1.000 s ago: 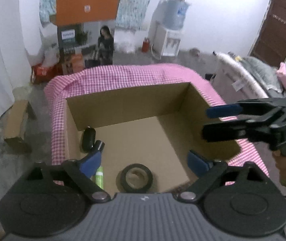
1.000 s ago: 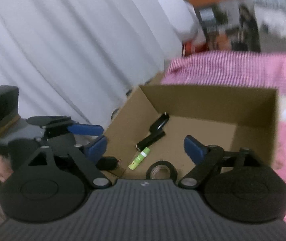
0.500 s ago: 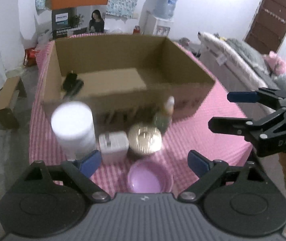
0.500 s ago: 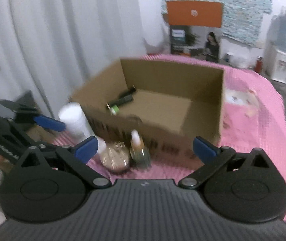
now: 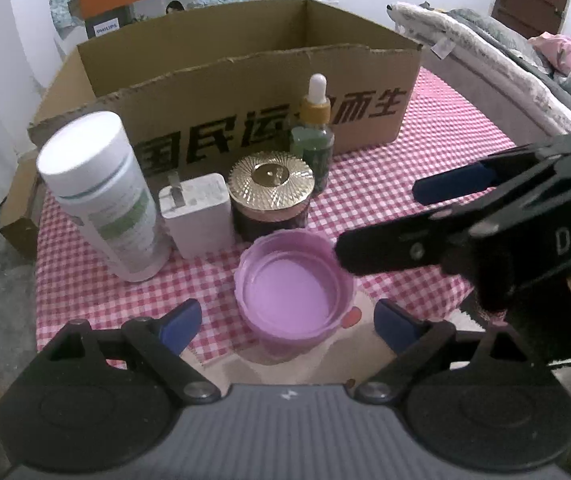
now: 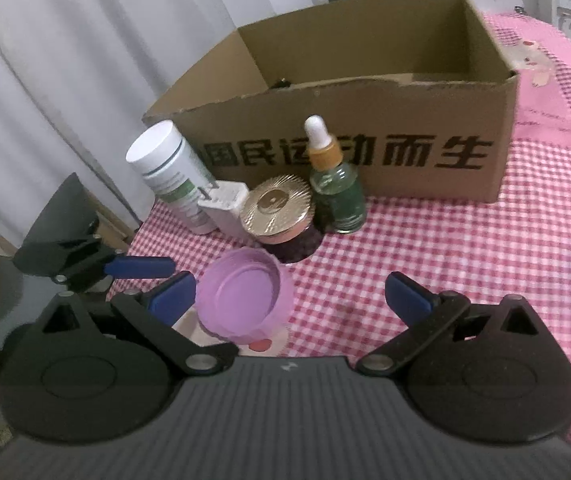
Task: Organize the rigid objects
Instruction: 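Move the right gripper back to the pink round dish, then close the right gripper on the rim of the pink dish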
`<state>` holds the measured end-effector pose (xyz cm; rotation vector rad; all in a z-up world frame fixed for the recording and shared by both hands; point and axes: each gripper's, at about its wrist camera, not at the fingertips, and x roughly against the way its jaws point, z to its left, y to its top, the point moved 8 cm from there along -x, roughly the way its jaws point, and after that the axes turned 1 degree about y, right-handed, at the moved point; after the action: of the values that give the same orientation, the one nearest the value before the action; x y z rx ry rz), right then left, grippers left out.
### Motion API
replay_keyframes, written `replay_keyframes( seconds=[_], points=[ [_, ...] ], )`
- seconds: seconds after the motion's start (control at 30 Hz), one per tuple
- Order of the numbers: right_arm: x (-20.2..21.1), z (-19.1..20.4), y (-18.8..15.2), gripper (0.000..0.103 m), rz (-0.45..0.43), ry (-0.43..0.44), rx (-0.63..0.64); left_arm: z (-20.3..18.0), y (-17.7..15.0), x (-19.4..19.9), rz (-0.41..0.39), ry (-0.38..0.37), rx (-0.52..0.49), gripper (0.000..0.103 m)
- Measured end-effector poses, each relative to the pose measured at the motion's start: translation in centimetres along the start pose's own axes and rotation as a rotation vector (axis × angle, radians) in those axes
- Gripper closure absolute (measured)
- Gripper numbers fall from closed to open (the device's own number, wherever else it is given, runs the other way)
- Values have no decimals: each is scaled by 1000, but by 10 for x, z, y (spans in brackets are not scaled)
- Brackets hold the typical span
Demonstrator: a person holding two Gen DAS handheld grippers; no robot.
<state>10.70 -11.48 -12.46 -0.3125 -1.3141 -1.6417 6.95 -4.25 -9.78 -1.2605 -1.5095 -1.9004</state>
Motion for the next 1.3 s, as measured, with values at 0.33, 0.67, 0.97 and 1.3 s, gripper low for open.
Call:
replay_keyframes(
  seconds=[0.33, 0.67, 0.97, 1.3],
  points=[
    [-17, 5, -1, 21, 45, 77, -60, -5, 3, -19, 9, 7, -34, 20],
    [-37, 3, -4, 60, 94, 91, -91, -5, 4, -25, -8, -10, -30, 29],
    [-40, 3, -6, 64, 95, 115, -95, -7, 3, -18, -33, -1, -28, 29],
    [4, 19, 0, 70, 21, 113, -39, -21, 18, 35, -133, 25, -59, 29]
  ],
)
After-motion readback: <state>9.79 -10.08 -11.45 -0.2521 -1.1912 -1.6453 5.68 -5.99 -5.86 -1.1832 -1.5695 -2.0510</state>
